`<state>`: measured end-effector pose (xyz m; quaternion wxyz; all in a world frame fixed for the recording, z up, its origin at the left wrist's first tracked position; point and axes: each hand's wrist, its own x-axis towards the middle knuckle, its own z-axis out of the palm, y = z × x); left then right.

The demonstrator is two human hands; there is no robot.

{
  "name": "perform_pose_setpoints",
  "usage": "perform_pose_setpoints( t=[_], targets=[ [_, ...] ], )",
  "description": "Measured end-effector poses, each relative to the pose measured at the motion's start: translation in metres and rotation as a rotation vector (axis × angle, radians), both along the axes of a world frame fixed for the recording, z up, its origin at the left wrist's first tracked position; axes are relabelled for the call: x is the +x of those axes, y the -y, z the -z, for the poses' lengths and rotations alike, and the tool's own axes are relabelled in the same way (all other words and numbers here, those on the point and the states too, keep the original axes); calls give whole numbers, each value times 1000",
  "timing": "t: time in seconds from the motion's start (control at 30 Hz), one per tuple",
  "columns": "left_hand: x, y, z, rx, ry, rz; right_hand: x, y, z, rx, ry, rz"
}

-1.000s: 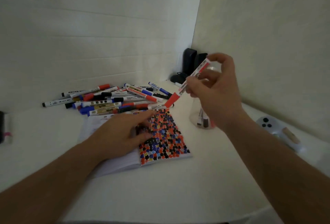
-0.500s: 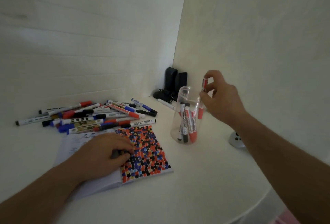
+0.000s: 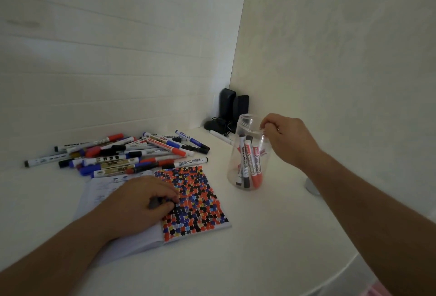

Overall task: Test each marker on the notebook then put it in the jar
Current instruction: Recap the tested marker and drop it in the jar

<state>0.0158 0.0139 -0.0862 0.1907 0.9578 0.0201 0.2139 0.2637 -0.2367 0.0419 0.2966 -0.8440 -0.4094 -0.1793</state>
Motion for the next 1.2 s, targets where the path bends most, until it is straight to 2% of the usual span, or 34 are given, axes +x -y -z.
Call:
perform_pose_setpoints(
  t=[0.07, 0.13, 0.2, 0.27, 0.37, 0.47, 0.53, 0.67, 0.77, 0.93, 1.03, 1.1, 1.2],
  targets=[
    [0, 0, -1, -12, -7, -6, 1, -3, 3, 31, 103, 31],
    [0, 0, -2, -42, -16, -25, -3, -7, 8, 146, 274, 34],
    [2, 1, -4, -81, -6, -56, -14, -10, 10, 267, 435, -53],
    [4, -3, -7, -113, 10, -127, -31, -21, 15, 284, 494, -203],
    [2, -24, -9, -87, 39, -320, -54, -47, 35, 170, 398, -357],
    [-4, -48, -6, -14, 82, -550, -67, -73, 59, 36, 256, -408],
    [-5, -53, -5, -38, 71, -632, -71, -87, 74, -51, 157, -426],
    [3, -51, -4, -41, -1, -690, -78, -103, 104, -164, -50, -377],
    [4, -53, -4, -9, -7, -714, -75, -103, 112, -96, -207, -343],
    [4, -47, -12, -20, 55, -712, -72, -93, 113, -43, -276, -354],
    [2, -36, -24, -146, 189, -735, -71, -94, 114, -37, -299, -360],
    [0, -27, -32, -337, 296, -709, -75, -95, 111, 14, -344, -371],
    [2, -9, -39, -607, 322, -514, -83, -98, 105, 168, -458, -455]
  ],
)
